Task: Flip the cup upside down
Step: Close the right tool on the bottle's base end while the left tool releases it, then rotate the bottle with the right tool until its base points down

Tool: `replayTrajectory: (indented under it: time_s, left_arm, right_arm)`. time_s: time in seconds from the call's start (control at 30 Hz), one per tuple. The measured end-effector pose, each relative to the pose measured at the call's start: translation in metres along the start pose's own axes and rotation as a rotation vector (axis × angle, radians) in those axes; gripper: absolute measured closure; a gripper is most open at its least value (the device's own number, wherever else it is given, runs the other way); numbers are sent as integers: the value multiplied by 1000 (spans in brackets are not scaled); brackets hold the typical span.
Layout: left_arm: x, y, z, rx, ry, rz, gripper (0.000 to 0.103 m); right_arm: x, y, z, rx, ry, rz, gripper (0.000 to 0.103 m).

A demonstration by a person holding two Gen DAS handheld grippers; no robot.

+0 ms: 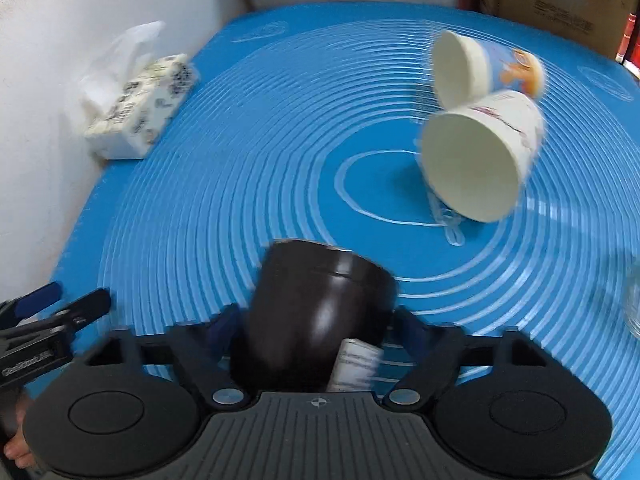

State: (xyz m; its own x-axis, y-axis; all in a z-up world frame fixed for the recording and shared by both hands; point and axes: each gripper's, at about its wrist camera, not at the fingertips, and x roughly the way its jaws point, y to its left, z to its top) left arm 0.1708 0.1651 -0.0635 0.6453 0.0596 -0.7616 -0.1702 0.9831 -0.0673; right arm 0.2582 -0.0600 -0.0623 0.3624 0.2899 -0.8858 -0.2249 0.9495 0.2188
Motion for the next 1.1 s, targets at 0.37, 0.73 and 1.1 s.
replayTrajectory:
  time_s: [0.37, 0.73, 1.1]
  left_arm:
    - [-20, -11, -5, -2, -22, -24, 12]
    - [-43, -19, -14, 12, -34, -42, 12]
    - [-64, -26, -16, 23, -67, -65, 12]
  right_arm:
    - [-54, 19, -27, -105, -192, 1, 29]
    - [-126, 47, -68, -242, -438, -38, 31]
    - [-163, 47, -93, -247, -634, -136, 36]
